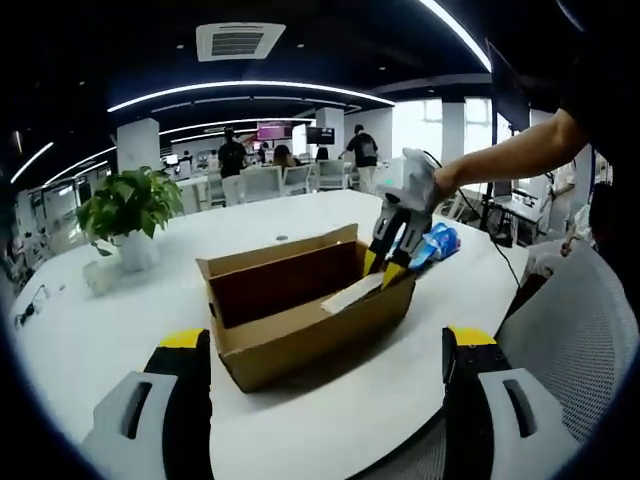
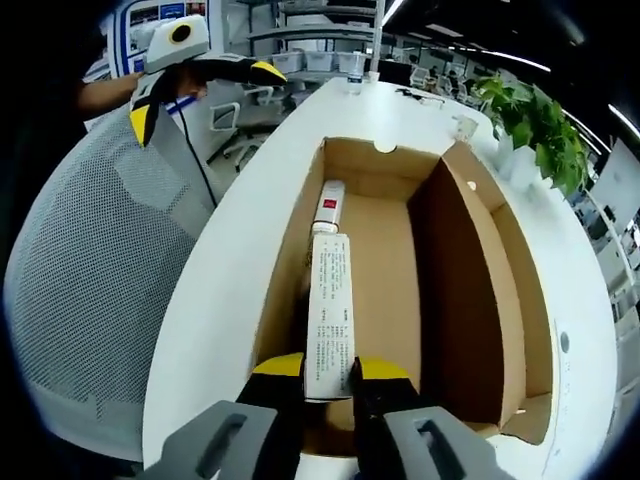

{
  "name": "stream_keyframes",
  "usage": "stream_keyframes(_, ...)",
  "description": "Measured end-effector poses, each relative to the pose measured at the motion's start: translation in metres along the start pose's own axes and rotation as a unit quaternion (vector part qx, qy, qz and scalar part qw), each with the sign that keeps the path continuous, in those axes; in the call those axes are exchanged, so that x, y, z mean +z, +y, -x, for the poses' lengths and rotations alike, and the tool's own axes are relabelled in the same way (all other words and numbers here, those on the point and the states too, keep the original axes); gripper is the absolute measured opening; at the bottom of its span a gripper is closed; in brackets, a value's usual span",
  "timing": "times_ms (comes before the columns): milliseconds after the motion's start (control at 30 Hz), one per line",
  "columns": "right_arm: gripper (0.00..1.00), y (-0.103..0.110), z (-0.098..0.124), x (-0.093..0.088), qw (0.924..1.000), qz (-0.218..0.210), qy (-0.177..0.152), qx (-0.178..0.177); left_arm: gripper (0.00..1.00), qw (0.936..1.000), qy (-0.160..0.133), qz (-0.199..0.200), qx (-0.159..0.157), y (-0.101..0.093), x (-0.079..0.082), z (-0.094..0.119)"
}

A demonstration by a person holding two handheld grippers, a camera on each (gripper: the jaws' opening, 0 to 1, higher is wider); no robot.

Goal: Operate the shoe box by opening the lid, removing the specified soft item, and placing it in the target area until the item is outside and the box remains undamaged.

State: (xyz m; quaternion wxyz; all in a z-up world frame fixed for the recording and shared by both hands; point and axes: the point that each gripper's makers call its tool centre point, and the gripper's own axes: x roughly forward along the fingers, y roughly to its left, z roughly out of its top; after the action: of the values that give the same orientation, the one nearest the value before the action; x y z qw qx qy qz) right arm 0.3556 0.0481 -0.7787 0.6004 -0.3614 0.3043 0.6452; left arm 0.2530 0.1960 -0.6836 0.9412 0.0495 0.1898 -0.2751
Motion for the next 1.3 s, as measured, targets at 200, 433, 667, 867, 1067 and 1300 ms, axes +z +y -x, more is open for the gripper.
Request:
stream_keyframes(200, 0.12, -0.004, 0.011, 0.004, 0.9999, 0.001, -0.008, -0.011, 1.00, 1.0000, 0.001, -0.002, -0.003, -0.002, 0.000, 0.000)
stream_keyframes(433, 0.12, -0.013, 0.027, 0.011, 0.9994, -0.001, -0.018, -0.029, 1.00, 1.0000, 0.002, 0.000, -0.006, -0.002, -0.001, 0.000)
stream_keyframes(667, 0.12, -0.021, 0.044, 0.021, 0.9983, 0.002, -0.032, -0.049, 1.00, 0.9999, 0.004, -0.001, -0.010, -0.003, -0.002, 0.000)
stream_keyframes(867, 0.12, -0.027, 0.061, 0.029, 0.9974, 0.007, -0.040, -0.060, 1.00, 0.9999, 0.002, 0.001, -0.012, -0.004, -0.001, 0.000)
stream_keyframes(1067, 0.12, -0.031, 0.076, 0.033, 0.9967, 0.016, -0.043, -0.067, 1.00, 0.9999, 0.001, 0.003, -0.011, -0.003, -0.001, 0.001)
stream_keyframes(1300, 0.12, -0.035, 0.096, 0.034, 0.9953, 0.028, -0.049, -0.078, 1.00, 0.9999, -0.003, 0.008, -0.008, -0.002, 0.001, 0.002)
